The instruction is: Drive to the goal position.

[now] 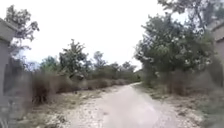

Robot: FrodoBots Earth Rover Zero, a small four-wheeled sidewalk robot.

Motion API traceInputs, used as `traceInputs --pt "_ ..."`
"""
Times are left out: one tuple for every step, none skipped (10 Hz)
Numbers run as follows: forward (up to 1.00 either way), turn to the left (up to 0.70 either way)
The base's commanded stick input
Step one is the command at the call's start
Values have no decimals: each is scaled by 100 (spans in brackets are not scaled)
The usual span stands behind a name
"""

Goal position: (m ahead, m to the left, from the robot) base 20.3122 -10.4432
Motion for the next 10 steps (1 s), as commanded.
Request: traceInputs --pt "85 0" --pt "85 0" --pt "85 0" --pt "85 0" --pt "85 0" --pt "85 0" --pt "85 0" --pt "85 0" --pt "85 0" --pt "85 0"
